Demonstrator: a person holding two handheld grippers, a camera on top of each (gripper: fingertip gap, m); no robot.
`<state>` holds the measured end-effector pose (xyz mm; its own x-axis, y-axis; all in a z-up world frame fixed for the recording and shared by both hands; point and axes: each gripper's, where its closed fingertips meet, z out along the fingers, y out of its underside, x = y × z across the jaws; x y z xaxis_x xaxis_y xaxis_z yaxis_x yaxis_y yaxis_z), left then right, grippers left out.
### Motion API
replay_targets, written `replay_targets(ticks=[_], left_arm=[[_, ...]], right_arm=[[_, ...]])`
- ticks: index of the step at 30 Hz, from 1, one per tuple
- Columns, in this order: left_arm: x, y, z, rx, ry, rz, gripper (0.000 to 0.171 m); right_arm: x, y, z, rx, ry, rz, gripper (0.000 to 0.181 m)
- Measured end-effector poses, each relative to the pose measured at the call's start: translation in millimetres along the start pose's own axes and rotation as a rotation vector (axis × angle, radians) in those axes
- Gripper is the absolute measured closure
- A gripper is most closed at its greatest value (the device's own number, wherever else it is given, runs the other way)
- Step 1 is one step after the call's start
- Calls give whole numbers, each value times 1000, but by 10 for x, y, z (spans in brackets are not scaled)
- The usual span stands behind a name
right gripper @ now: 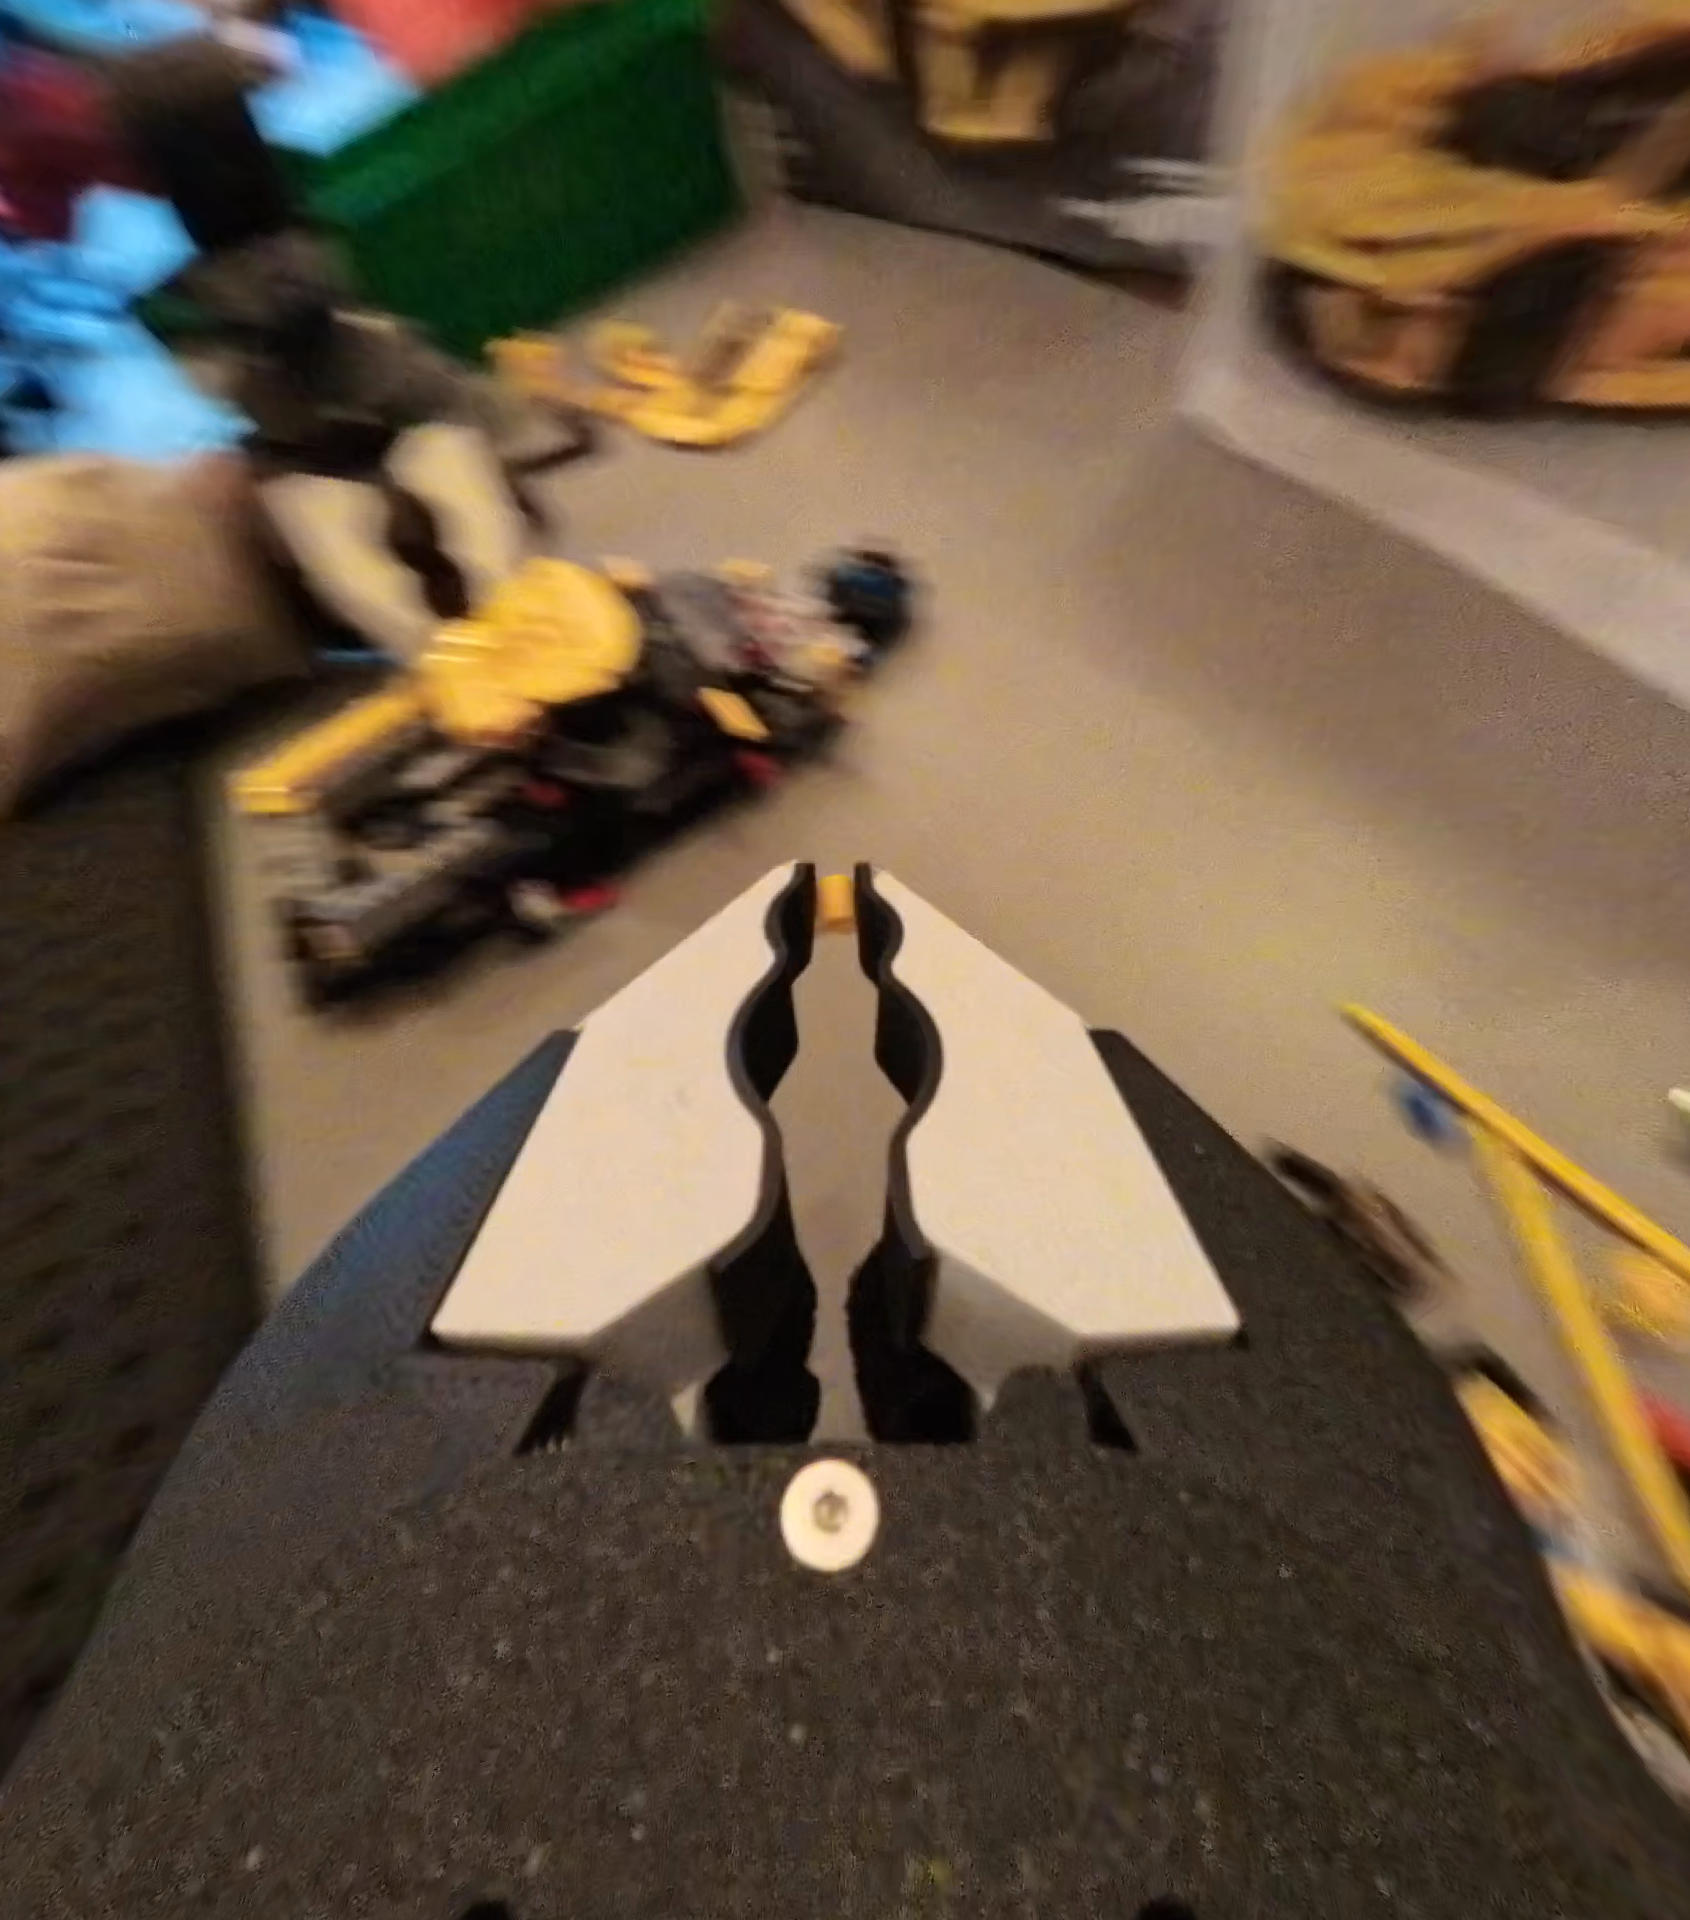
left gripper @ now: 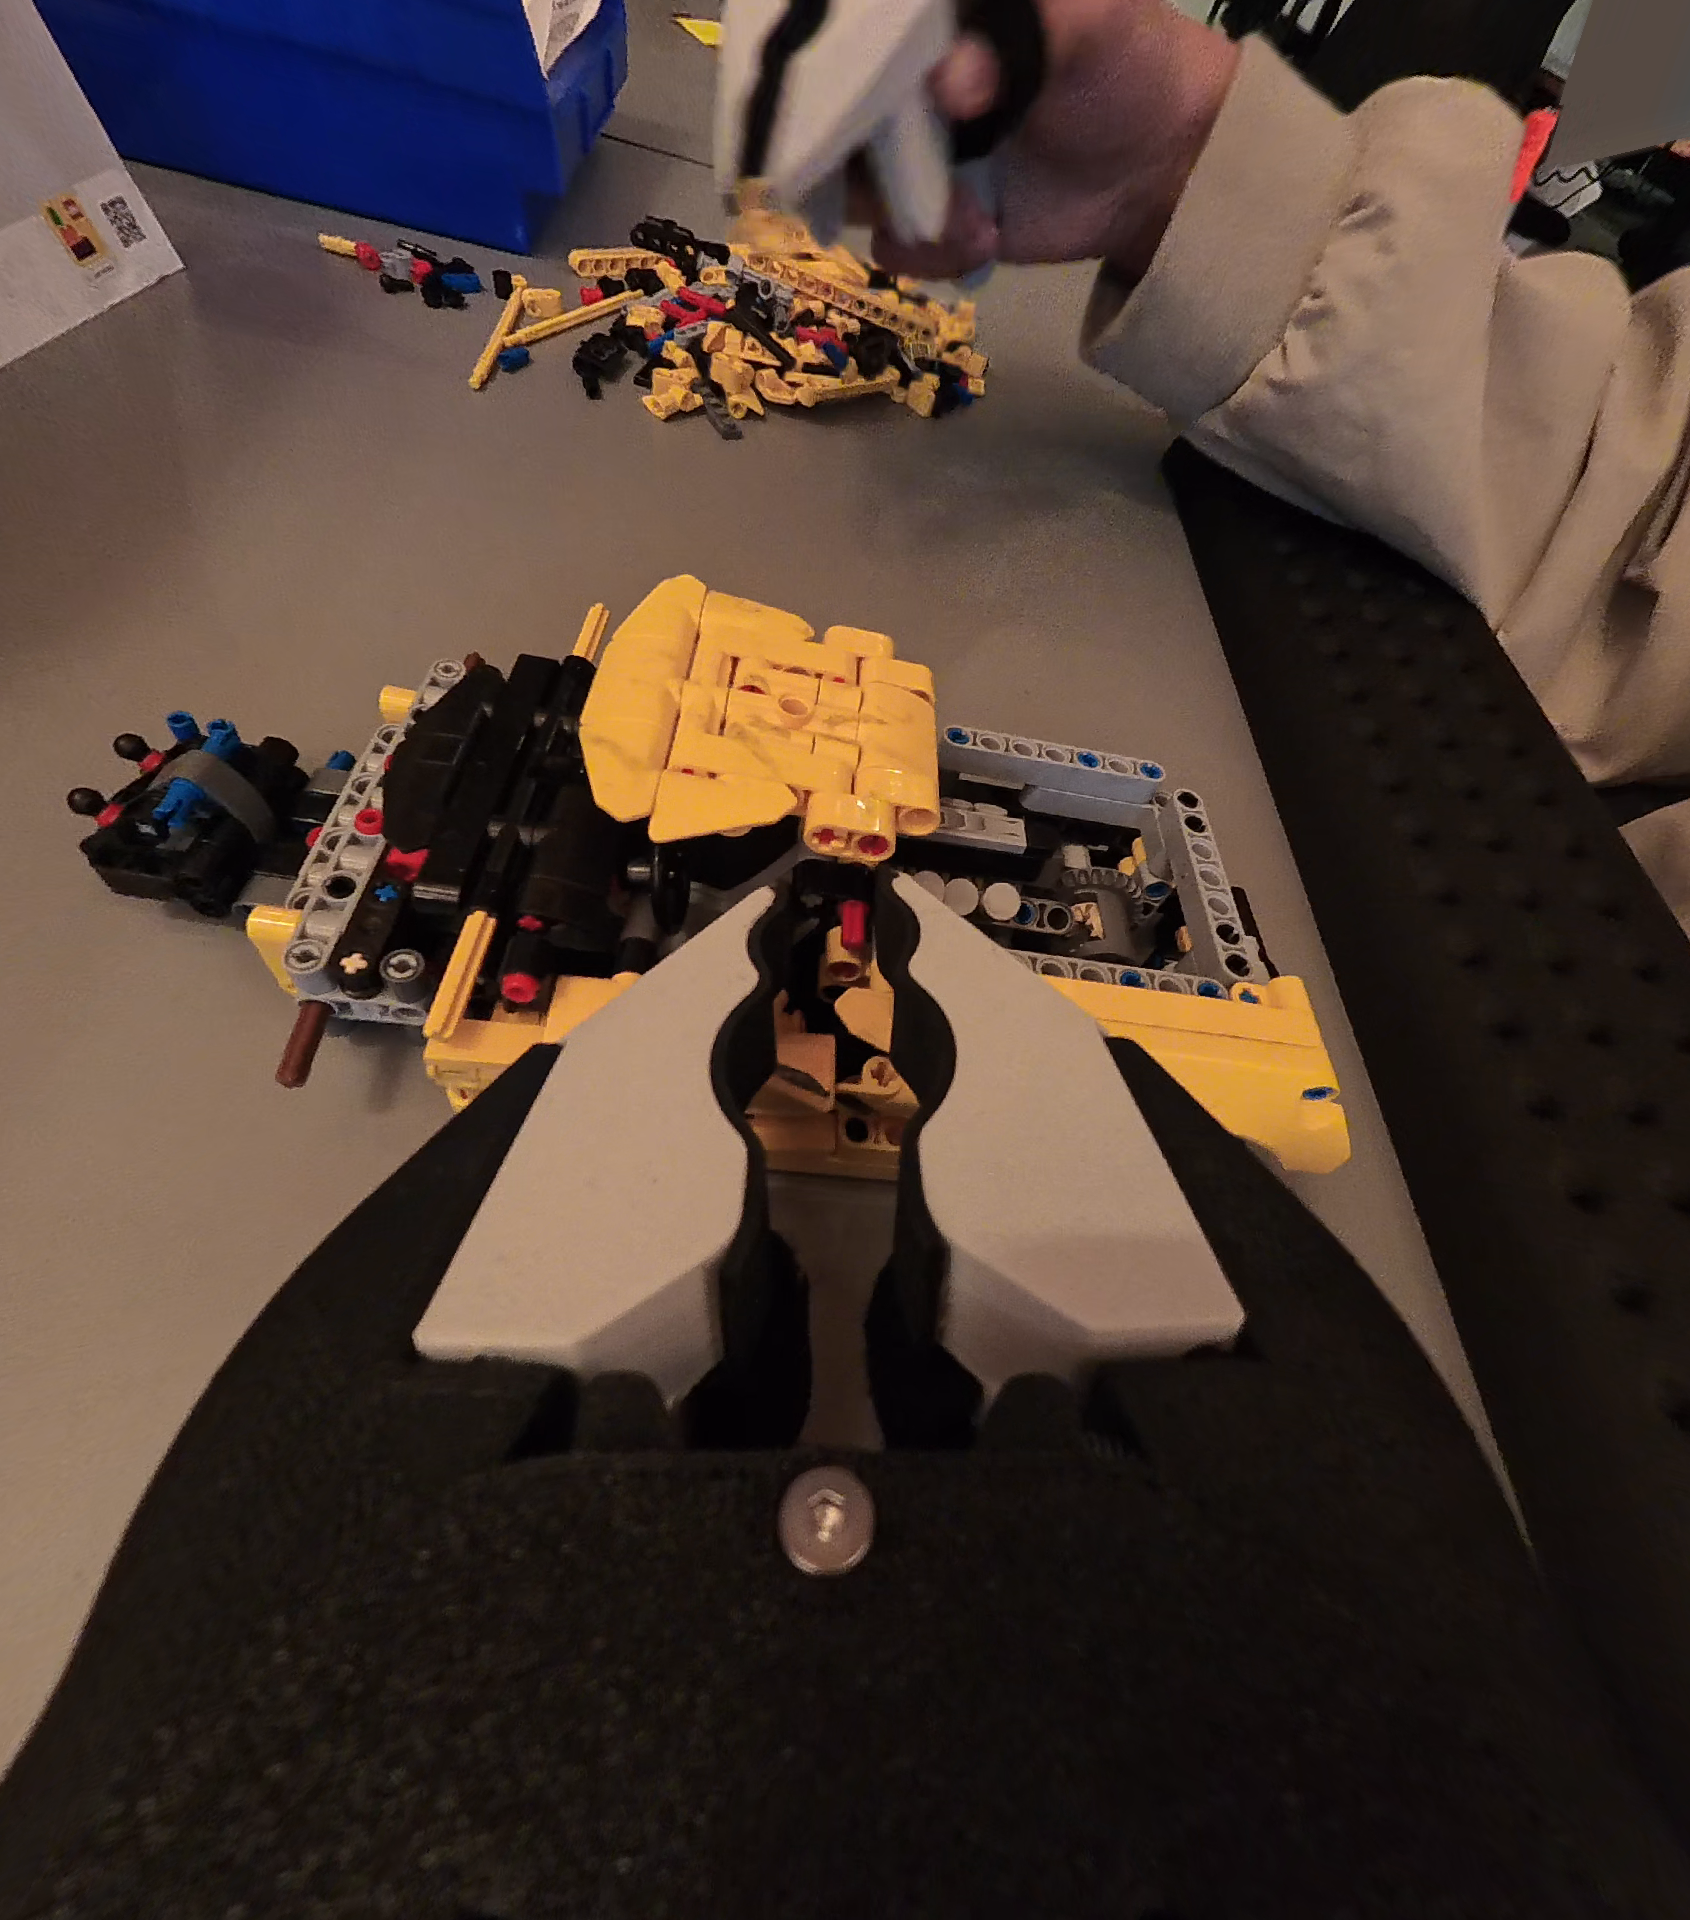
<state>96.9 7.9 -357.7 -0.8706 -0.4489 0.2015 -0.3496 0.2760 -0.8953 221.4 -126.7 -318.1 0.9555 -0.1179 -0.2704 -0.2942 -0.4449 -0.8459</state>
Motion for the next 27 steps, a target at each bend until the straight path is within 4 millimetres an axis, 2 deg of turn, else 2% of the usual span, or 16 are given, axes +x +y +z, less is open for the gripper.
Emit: replay_targets(ticks=[1, 2, 4, 6, 8, 9, 12, 14, 16, 18, 19, 21, 23, 25, 27], left_arm=[[-13, 2, -15, -4, -7, 2, 158], [-37, 3, -34, -8, -19, 3, 158], [-103, 4, -78, -6, -47, 2, 158], [-156, 0, -113, 11, -53, -19, 158], [-188, -9, -126, 24, -52, -31, 158], [-192, -26, -130, 33, -48, -37, 158], [-221, -18, -116, 21, -69, -27, 158], [-222, -6, -111, 18, -74, -15, 158], [-205, 8, -123, 17, -52, -33, 158], [-203, 13, -128, 16, -38, -48, 158], [-203, 13, -126, 15, -35, -49, 158], [-204, 12, -125, 15, -33, -49, 158], [-206, 13, -124, 14, -33, -51, 158], [-212, 12, -124, 15, -38, -54, 158], [-214, 12, -124, 16, -42, -55, 158]], right_arm=[[376, 92, -204, -36, 239, 3, 175], [632, 171, -441, -54, 408, 18, 175], [856, 305, -812, -50, 563, 96, 175], [987, 551, -1024, -96, 629, 203, 176], [1023, 808, -1089, -192, 643, 258, 175], [1033, 870, -1103, -215, 649, 268, 175], [1044, 816, -1080, -190, 651, 249, 161], [1012, 629, -1029, -124, 645, 182, 161], [799, 277, -769, 1, 523, 58, 153], [319, -90, -307, 130, 277, -90, 144], [50, -167, -38, 136, 149, -146, 139], [-400, -168, 466, 90, -66, -225, 140], [-702, -127, 849, 55, -232, -257, 147], [-841, -60, 1121, 27, -352, -239, 148], [-854, 81, 1269, -73, -410, -251, 156]])
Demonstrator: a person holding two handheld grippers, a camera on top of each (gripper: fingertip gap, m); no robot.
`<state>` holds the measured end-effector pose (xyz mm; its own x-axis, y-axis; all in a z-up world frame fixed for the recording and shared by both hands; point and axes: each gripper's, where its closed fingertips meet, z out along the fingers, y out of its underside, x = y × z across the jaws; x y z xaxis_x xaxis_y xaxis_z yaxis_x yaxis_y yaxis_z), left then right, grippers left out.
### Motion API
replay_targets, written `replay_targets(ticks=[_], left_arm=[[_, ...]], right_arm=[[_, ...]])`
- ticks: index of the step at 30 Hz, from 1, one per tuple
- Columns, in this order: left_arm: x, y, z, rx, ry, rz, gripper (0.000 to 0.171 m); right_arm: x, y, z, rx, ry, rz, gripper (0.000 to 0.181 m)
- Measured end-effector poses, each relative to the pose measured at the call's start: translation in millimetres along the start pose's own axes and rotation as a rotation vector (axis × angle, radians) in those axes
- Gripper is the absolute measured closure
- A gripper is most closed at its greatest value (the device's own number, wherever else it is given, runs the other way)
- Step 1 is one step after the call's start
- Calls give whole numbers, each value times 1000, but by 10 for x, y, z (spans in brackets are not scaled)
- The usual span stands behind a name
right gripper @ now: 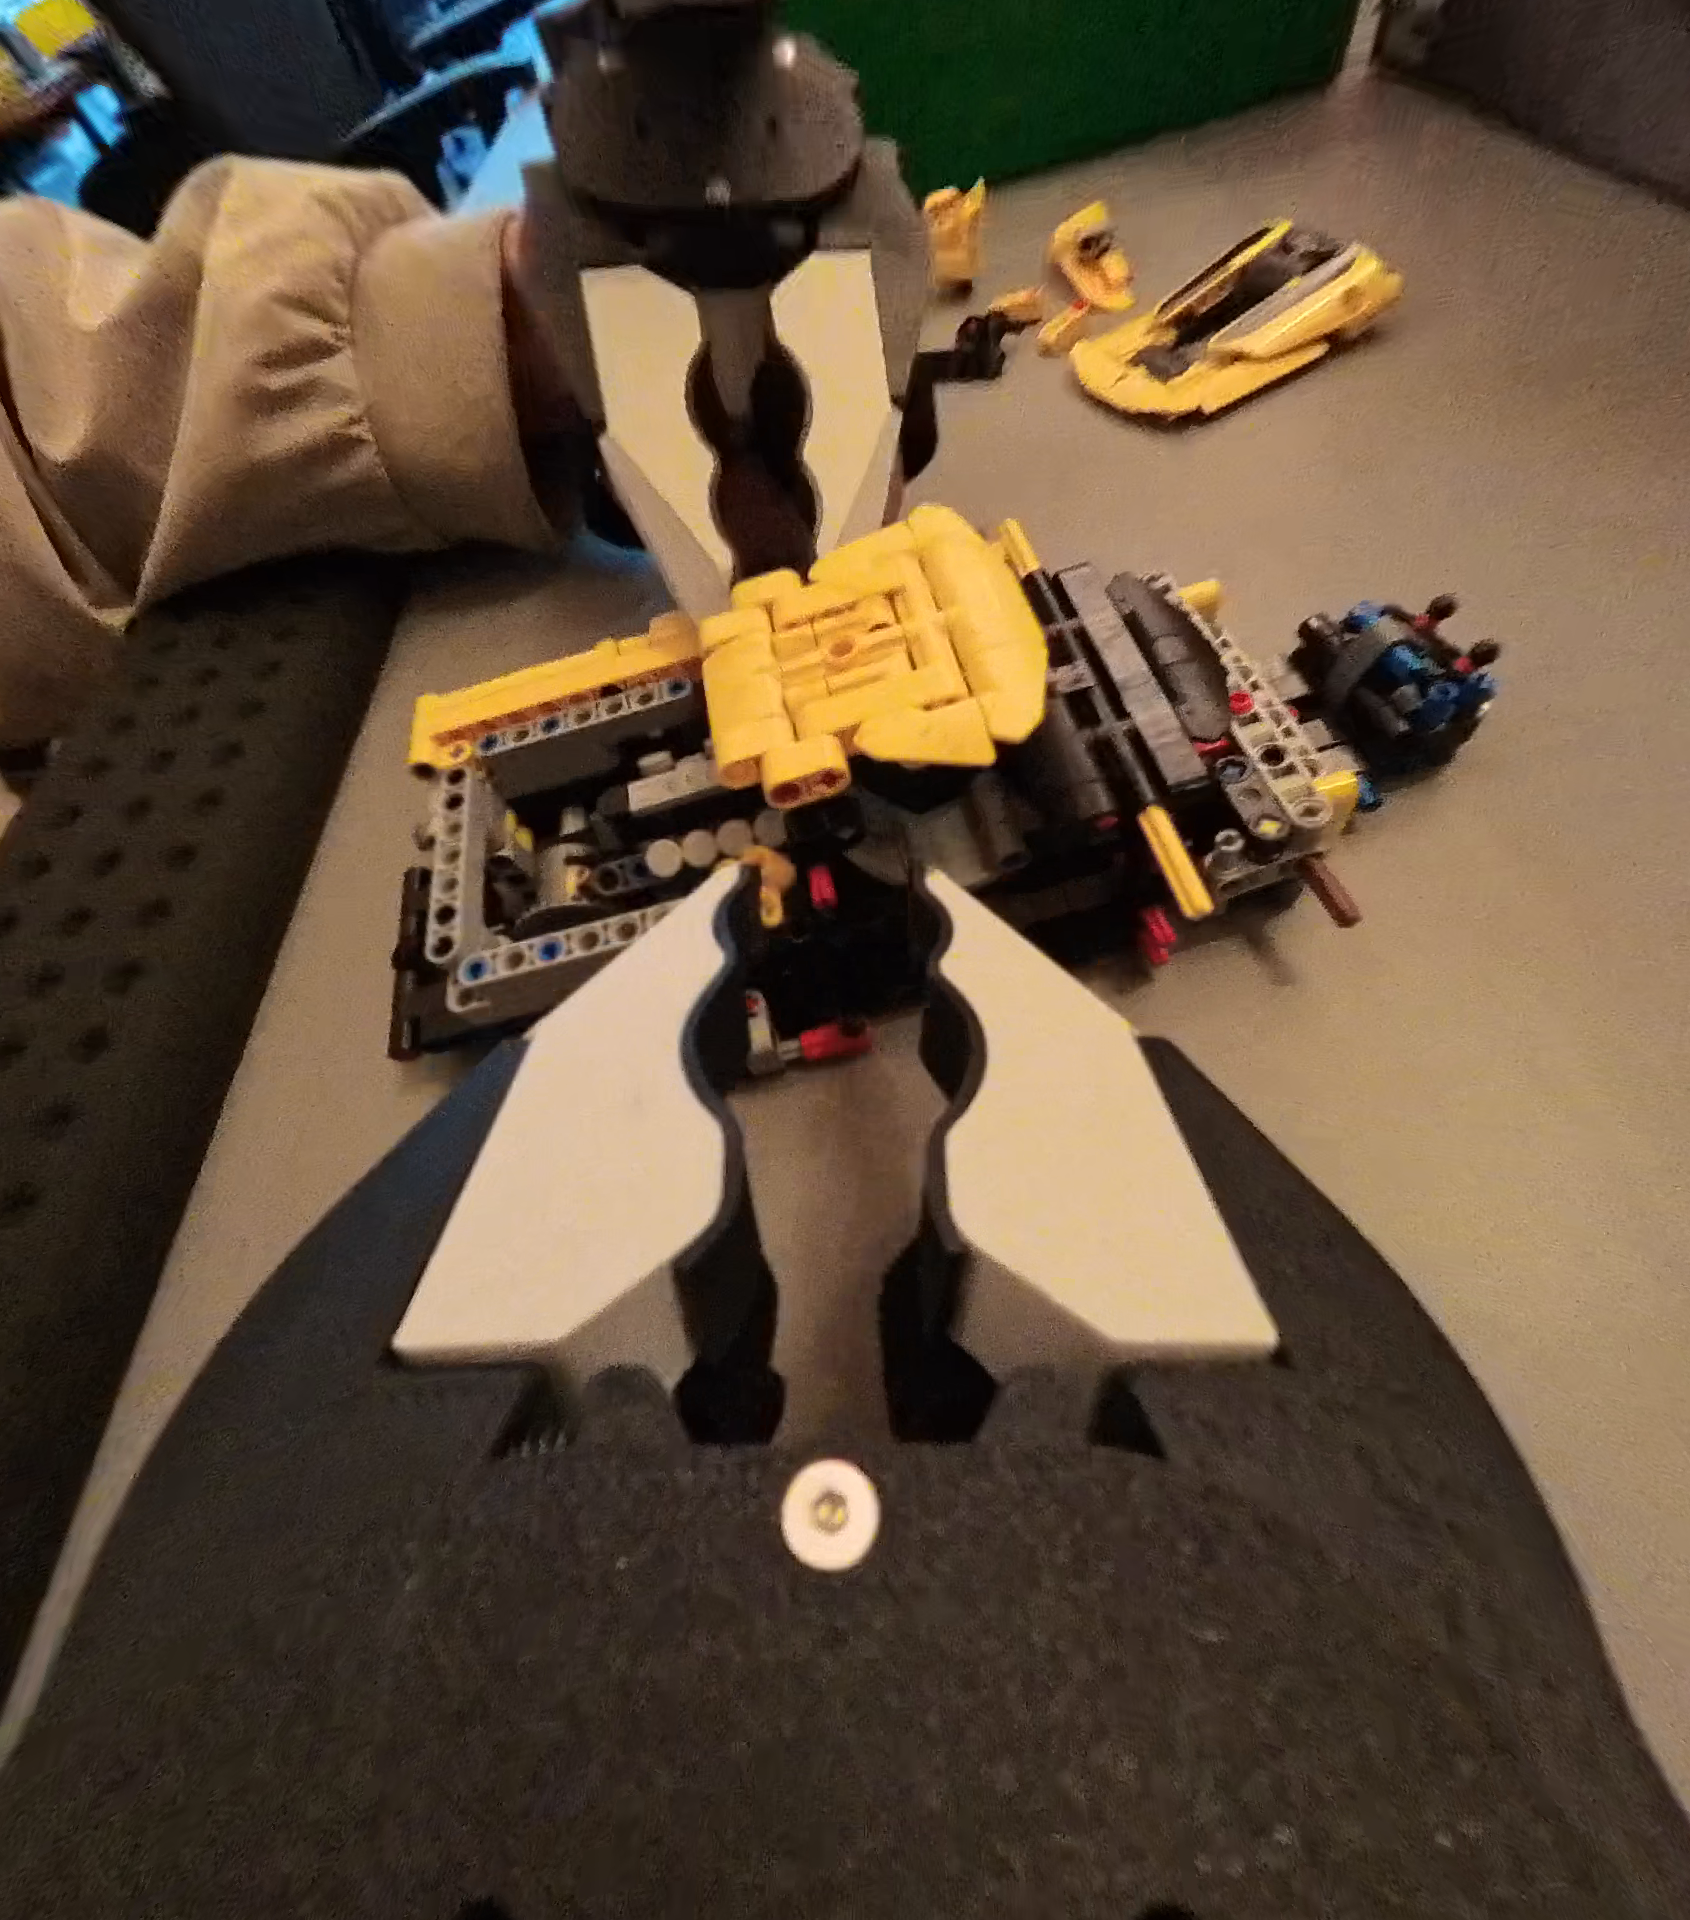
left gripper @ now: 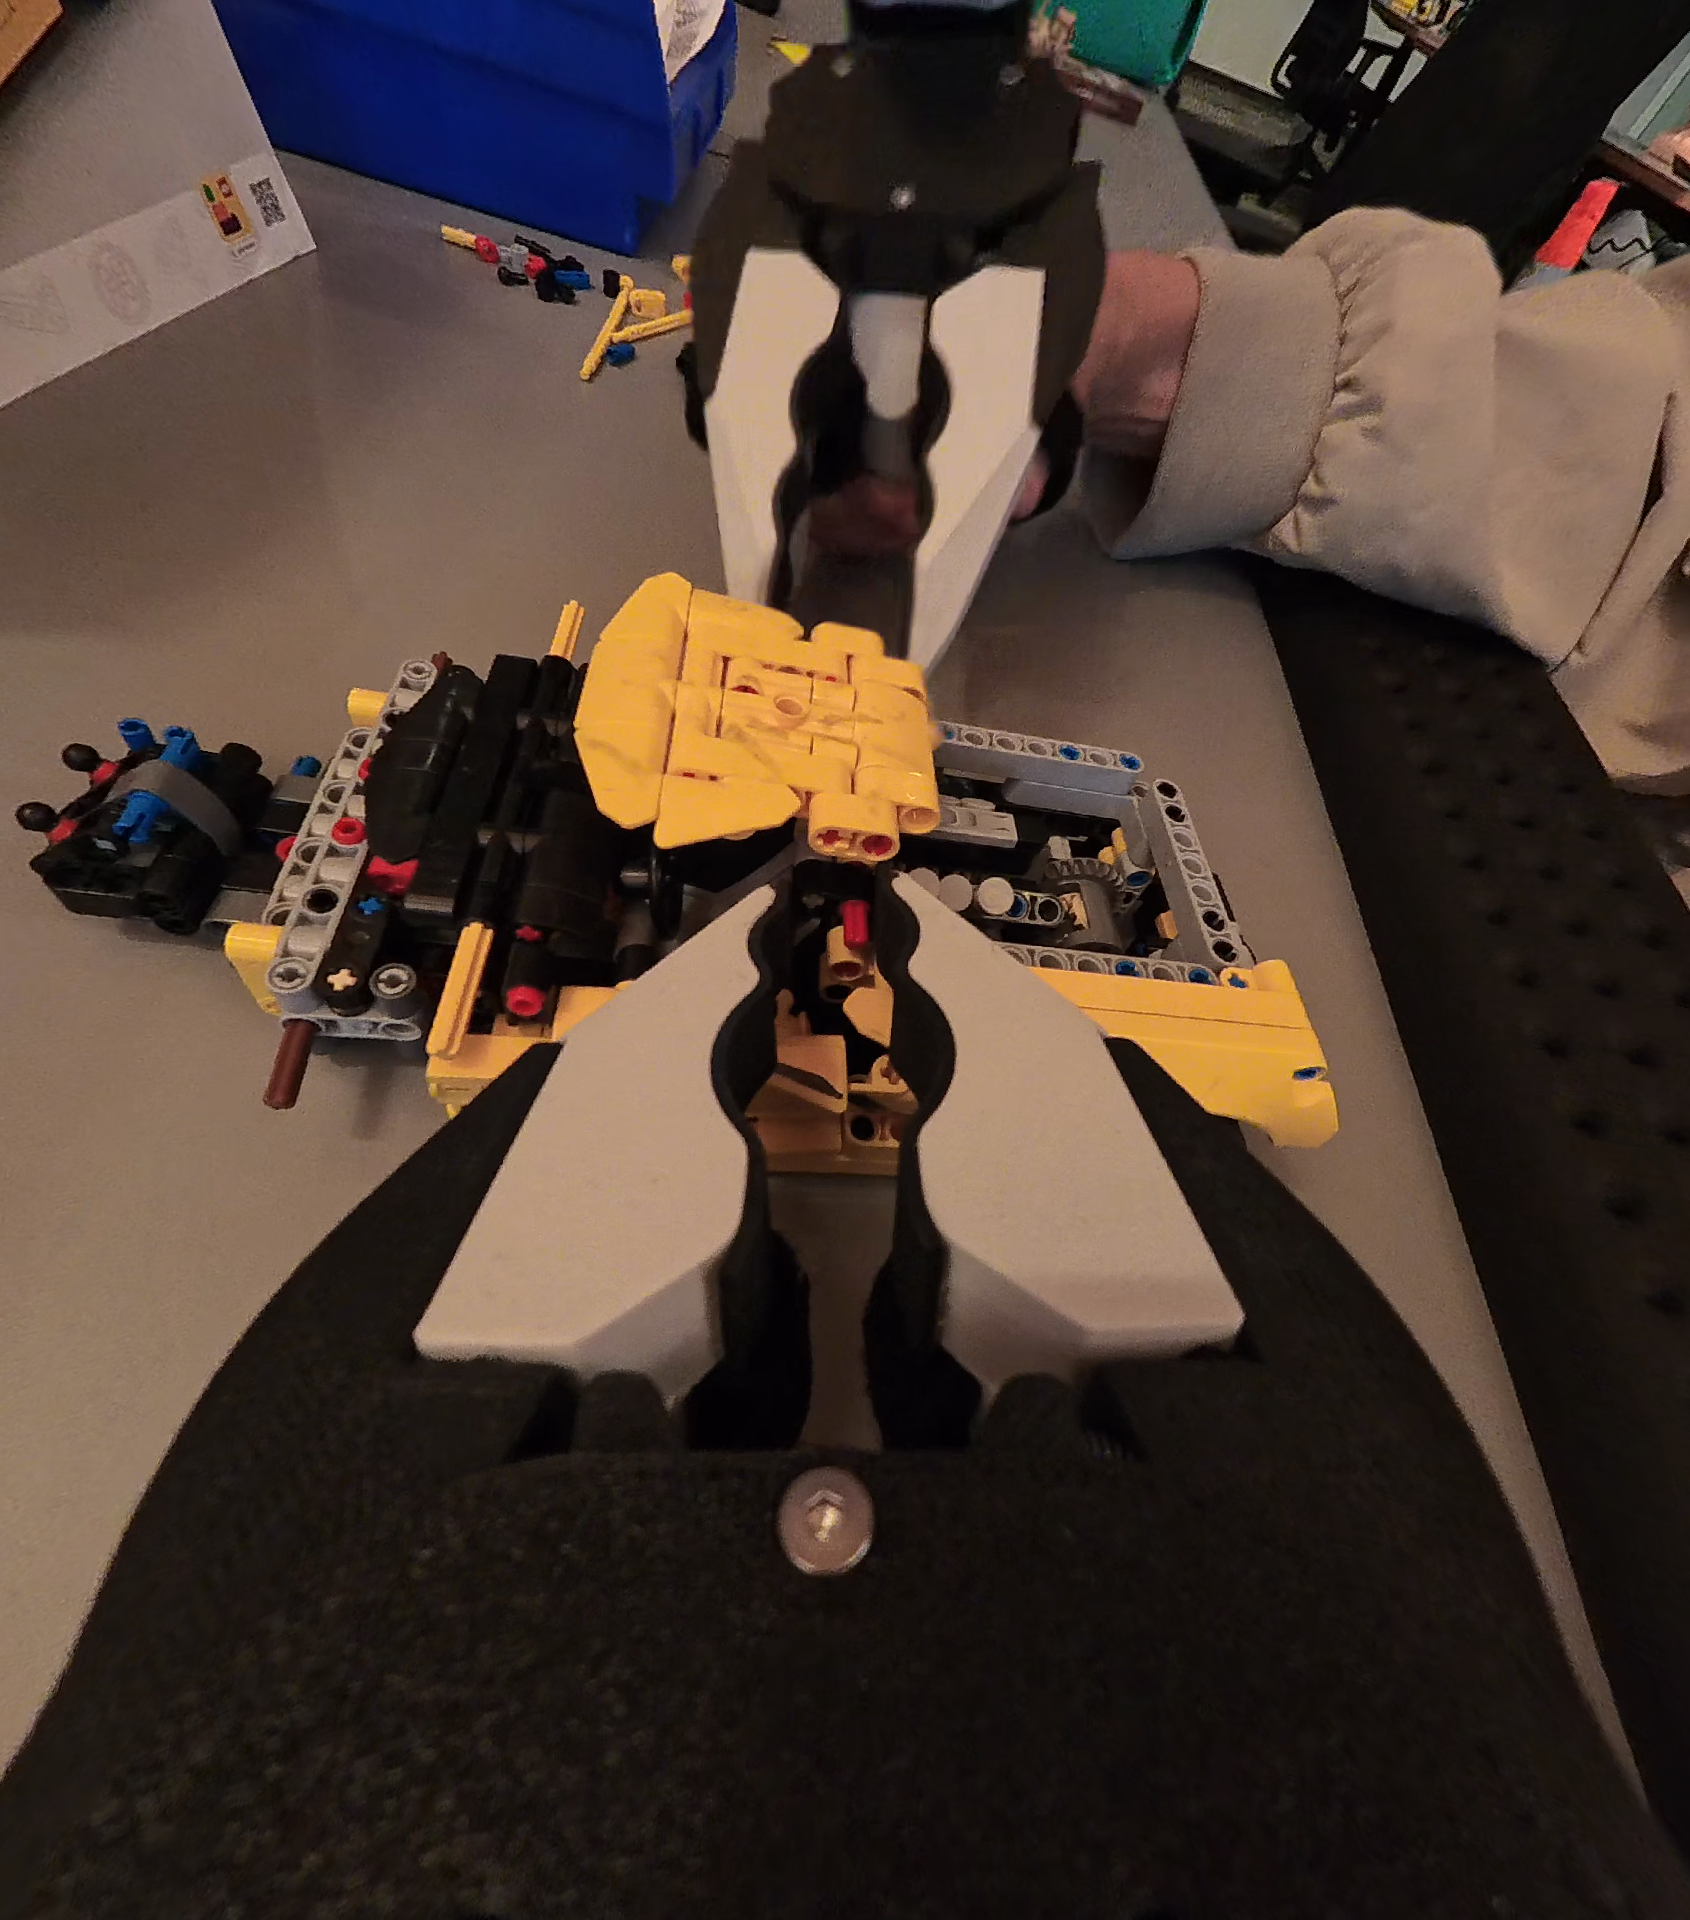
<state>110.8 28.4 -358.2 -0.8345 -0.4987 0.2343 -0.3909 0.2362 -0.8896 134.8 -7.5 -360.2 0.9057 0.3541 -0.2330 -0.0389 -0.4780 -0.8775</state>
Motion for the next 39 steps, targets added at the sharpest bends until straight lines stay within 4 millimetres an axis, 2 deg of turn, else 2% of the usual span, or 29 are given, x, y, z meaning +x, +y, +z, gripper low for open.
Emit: replay_targets(ticks=[2, 6, 8, 11, 13, 15, 17, 18, 19, 20, 21, 22, 23, 25, 26, 27, 29, 31, 32, 37, 39], left_arm=[[1, 0, 1, 1, -3, -4, 158], [3, 0, 3, 1, -3, -7, 158], [3, 1, 3, 1, 0, -11, 158], [4, 1, 4, 1, -1, -9, 158], [6, 1, 4, 1, -3, -6, 158], [9, 1, 4, 1, 1, -7, 158], [9, 1, 5, 0, 4, -10, 158], [9, 1, 5, 0, 3, -10, 158], [9, 2, 5, 0, 2, -9, 158], [10, 1, 5, 0, 2, -8, 158], [12, 1, 5, 0, 3, -8, 158], [12, 2, 6, 0, 4, -10, 158], [12, 2, 6, 0, 6, -12, 158], [13, 3, 6, 0, 9, -16, 158], [13, 2, 6, 0, 8, -15, 158], [12, 2, 6, 0, 7, -14, 158], [13, 1, 7, 0, 8, -18, 158], [13, 2, 7, 1, 5, -16, 158], [14, 1, 7, 1, 3, -15, 158], [16, 2, 8, 0, 7, -18, 158], [17, 3, 8, 0, 7, -17, 158]], right_arm=[[-86, 46, 13, -35, -67, 4, 162], [-17, 69, -71, -41, -3, -16, 165], [85, 107, -137, -72, 47, -10, 167], [227, 173, -361, -114, 141, 5, 169], [361, 191, -600, -112, 237, -3, 172], [497, 341, -927, -169, 340, 44, 169], [508, 539, -1305, -220, 385, 200, 156], [472, 564, -1500, -210, 399, 282, 151], [428, 475, -1695, -129, 411, 326, 151], [421, 372, -1907, -32, 450, 339, 159], [528, 509, -2186, -66, 589, 366, 165], [592, 813, -2437, -212, 724, 413, 171], [533, 925, -2483, -239, 712, 437, 157], [481, 739, -2523, -58, 667, 440, 161], [551, 825, -2665, -98, 758, 460, 171], [592, 965, -2763, -183, 823, 459, 167], [578, 868, -2698, -95, 759, 445, 162], [634, 891, -2818, -98, 828, 462, 166], [637, 858, -2803, -85, 821, 439, 166], [647, 406, -2613, 103, 743, 311, 165], [669, 333, -2517, 115, 727, 285, 164]])
